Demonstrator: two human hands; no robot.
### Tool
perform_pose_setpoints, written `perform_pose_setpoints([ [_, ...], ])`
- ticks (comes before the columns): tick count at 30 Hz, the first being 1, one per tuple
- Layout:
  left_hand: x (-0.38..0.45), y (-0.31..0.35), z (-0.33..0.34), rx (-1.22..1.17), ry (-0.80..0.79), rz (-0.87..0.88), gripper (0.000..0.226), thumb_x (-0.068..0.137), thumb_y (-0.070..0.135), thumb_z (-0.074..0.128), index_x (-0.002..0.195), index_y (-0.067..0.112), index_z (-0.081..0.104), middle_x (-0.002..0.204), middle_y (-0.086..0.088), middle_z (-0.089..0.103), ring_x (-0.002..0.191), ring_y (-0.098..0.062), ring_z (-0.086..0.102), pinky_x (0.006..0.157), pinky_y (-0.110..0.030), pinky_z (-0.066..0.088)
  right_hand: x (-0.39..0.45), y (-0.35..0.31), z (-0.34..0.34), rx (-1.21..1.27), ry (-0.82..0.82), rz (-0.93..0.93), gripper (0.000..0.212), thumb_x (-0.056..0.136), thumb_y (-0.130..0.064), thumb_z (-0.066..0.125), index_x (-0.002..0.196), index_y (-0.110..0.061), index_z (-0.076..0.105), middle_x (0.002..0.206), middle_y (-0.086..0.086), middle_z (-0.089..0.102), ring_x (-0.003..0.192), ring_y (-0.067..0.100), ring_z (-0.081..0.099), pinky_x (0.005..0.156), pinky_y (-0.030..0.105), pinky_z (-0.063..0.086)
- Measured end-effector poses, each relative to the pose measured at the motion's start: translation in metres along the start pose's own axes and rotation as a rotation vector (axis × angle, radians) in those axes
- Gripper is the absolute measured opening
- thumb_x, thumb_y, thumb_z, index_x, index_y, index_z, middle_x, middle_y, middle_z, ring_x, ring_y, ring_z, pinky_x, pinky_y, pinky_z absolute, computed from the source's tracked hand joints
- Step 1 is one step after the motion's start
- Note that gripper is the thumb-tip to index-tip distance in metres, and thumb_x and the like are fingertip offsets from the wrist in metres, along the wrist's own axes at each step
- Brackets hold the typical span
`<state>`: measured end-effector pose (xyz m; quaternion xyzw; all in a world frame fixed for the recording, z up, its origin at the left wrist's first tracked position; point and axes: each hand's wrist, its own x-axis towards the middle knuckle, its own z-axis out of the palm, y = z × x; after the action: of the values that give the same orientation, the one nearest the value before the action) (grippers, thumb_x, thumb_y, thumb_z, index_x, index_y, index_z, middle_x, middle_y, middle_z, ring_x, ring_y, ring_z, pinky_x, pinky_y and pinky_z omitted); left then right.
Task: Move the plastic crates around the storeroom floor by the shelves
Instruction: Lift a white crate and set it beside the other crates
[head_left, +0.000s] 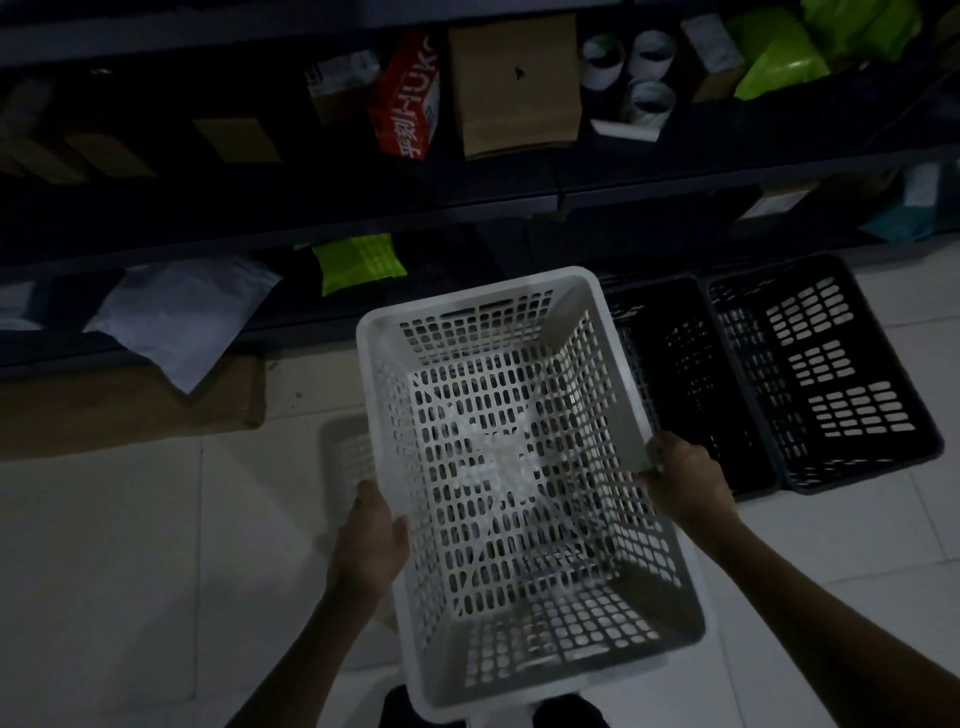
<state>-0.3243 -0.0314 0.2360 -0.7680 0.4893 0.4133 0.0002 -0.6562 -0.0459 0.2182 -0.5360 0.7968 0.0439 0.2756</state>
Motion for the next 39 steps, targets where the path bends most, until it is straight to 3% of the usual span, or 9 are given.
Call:
perform_pose_setpoints([
  [6, -0.003, 0.035, -0.021, 0.028, -0.025, 0.106, 0.038, 0.092, 0.020, 0.056, 0.125, 0.007, 0.040, 0.102, 0.001, 0.053, 0.093, -0.021, 0.060, 0.076, -0.029, 0.046, 0.000, 0.010, -0.044, -0.056, 0.031, 0.073, 0.011, 0.080, -0.018, 0.068, 0.082, -0.009, 0.061, 0.081, 0.010, 0.066, 0.075, 0.030, 0.065, 0.069, 0.044, 0.058],
  [10, -0.015, 0.078, -0.025, 0.035, -0.072, 0.154, 0.049, 0.095, 0.019, 0.053, 0.136, 0.003, 0.032, 0.115, -0.002, 0.051, 0.110, -0.027, 0.058, 0.084, -0.024, 0.043, 0.000, 0.032, -0.077, -0.011, 0.074, 0.132, 0.012, 0.078, -0.019, 0.071, 0.084, -0.016, 0.061, 0.077, 0.005, 0.064, 0.071, 0.024, 0.064, 0.067, 0.046, 0.059],
  [13, -0.015, 0.108, -0.012, 0.043, -0.066, 0.210, 0.051, 0.095, 0.023, 0.053, 0.137, 0.003, 0.030, 0.101, -0.007, 0.058, 0.092, -0.025, 0.058, 0.076, -0.030, 0.045, 0.008, 0.056, -0.101, 0.016, 0.108, 0.158, 0.013, 0.079, -0.015, 0.070, 0.086, -0.015, 0.060, 0.077, 0.004, 0.061, 0.069, 0.021, 0.062, 0.063, 0.040, 0.058],
  [18, -0.008, 0.165, 0.032, 0.079, -0.039, 0.209, 0.063, 0.097, 0.025, 0.050, 0.146, 0.001, 0.019, 0.069, 0.014, 0.023, 0.060, -0.002, 0.034, 0.053, -0.019, 0.032, 0.048, 0.112, -0.137, 0.005, 0.116, 0.124, 0.017, 0.079, -0.011, 0.070, 0.077, -0.014, 0.052, 0.068, 0.002, 0.053, 0.058, 0.017, 0.051, 0.046, 0.022, 0.032],
  [20, -0.003, 0.188, 0.057, 0.025, -0.009, 0.167, 0.060, 0.097, 0.023, 0.052, 0.145, 0.004, 0.022, 0.071, 0.016, 0.029, 0.057, 0.006, 0.023, 0.050, -0.009, 0.022, 0.070, 0.137, -0.146, -0.004, 0.109, 0.079, 0.020, 0.077, -0.013, 0.072, 0.073, -0.013, 0.051, 0.066, 0.004, 0.054, 0.060, 0.023, 0.054, 0.049, 0.025, 0.036],
  [23, 0.000, 0.216, 0.092, -0.066, 0.008, 0.144, 0.060, 0.095, 0.021, 0.054, 0.147, 0.014, 0.025, 0.094, 0.013, 0.048, 0.063, 0.008, 0.035, 0.054, -0.009, 0.029, 0.102, 0.168, -0.160, 0.012, 0.066, 0.017, 0.032, 0.073, -0.013, 0.074, 0.064, -0.017, 0.044, 0.064, 0.006, 0.054, 0.062, 0.026, 0.054, 0.055, 0.028, 0.037],
  [27, 0.002, 0.247, 0.129, -0.121, 0.013, 0.087, 0.057, 0.094, 0.019, 0.057, 0.143, 0.014, 0.029, 0.121, 0.001, 0.056, 0.096, -0.013, 0.059, 0.081, -0.025, 0.048, 0.135, 0.204, -0.169, 0.005, 0.049, -0.037, 0.030, 0.073, -0.011, 0.074, 0.067, -0.015, 0.045, 0.068, 0.007, 0.055, 0.065, 0.025, 0.052, 0.054, 0.027, 0.032],
  [33, 0.021, 0.265, 0.165, -0.086, -0.006, 0.011, 0.060, 0.093, 0.022, 0.058, 0.142, 0.006, 0.025, 0.127, -0.015, 0.058, 0.111, -0.026, 0.061, 0.082, -0.027, 0.045, 0.171, 0.235, -0.161, -0.016, -0.025, -0.092, 0.029, 0.080, -0.013, 0.071, 0.067, -0.020, 0.046, 0.066, -0.001, 0.051, 0.059, 0.013, 0.047, 0.047, 0.016, 0.028],
  [39, 0.035, 0.275, 0.177, -0.060, -0.013, 0.074, 0.065, 0.093, 0.019, 0.058, 0.146, 0.007, 0.021, 0.093, 0.006, 0.057, 0.074, 0.002, 0.050, 0.041, -0.009, 0.040, 0.191, 0.249, -0.153, -0.024, -0.020, -0.075, 0.028, 0.079, -0.013, 0.072, 0.070, -0.018, 0.046, 0.066, 0.000, 0.050, 0.066, 0.023, 0.054, 0.047, 0.016, 0.026],
])
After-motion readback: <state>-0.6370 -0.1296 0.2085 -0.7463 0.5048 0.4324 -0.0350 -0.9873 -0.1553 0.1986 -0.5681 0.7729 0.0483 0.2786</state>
